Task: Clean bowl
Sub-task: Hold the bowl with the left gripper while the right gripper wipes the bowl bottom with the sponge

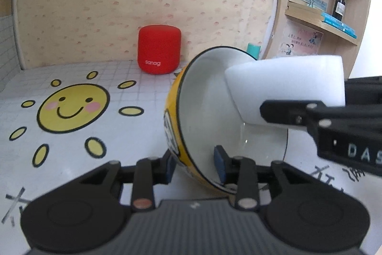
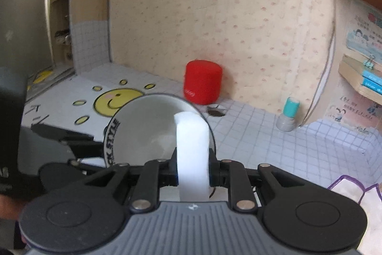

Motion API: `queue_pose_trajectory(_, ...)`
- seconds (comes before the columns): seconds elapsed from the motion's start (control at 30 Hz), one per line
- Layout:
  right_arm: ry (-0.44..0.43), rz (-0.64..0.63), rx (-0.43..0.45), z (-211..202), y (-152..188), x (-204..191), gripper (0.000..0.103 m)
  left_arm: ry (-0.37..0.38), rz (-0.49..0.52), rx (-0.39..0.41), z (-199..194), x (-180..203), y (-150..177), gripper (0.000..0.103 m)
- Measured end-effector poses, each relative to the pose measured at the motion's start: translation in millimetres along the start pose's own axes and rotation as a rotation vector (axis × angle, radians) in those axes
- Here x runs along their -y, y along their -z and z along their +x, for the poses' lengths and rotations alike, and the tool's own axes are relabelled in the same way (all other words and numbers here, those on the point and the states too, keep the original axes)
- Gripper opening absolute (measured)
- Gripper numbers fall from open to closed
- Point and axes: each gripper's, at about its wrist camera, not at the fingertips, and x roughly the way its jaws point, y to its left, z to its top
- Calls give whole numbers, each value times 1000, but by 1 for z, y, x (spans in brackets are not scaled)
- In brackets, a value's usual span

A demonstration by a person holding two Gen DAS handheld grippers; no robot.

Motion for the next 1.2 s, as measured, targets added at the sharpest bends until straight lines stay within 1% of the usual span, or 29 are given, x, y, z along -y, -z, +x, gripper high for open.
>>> queue_pose_trajectory(0.07,-23,-9,-19,1,6,-5,19,-6,8,5,-3,-1,2,34)
queue_pose_trajectory(0.13,-37,9,-22,0,7,-6,19,-12,15,9,-6,-2,5,35)
queue_pose_trajectory(0.23,-12,1,12,-6,0,-12,18,-22,25,8,-9,-2,7,36)
queue_pose_trajectory(0.3,7,-6,28,-8,-3,-15,18,-20,7,8,-12,-5,8,37)
queue_pose_trajectory(0.47,5,-23,-4,-4,2,-22,19,-18,-35,19,-17,-18,7,41)
queue_pose_trajectory(0.63,-9,-33,-31,1,9,-30,19,-7,-50,22,-12,-27,4,39)
queue_pose_trajectory(0.73,-21,-37,-36,2,11,-34,19,-5,-64,30,-12,-28,6,36)
queue_pose_trajectory(0.87,-21,-30,-35,2,11,-35,19,-3,-68,31,-12,-29,7,36)
queue_pose_trajectory(1.0,0,-46,-21,-1,8,-37,19,-6,-64,27,-13,-29,8,36)
queue_pose_trajectory(1.07,11,-34,15,-7,2,-34,18,-12,-55,28,-14,-28,9,35)
queue_pose_trajectory(1.13,5,-21,43,-13,-4,-30,18,-13,-52,29,-16,-28,11,36)
queue_pose_trajectory(1.2,1,-31,39,-15,-3,-31,18,-1,-62,24,-18,-29,12,36)
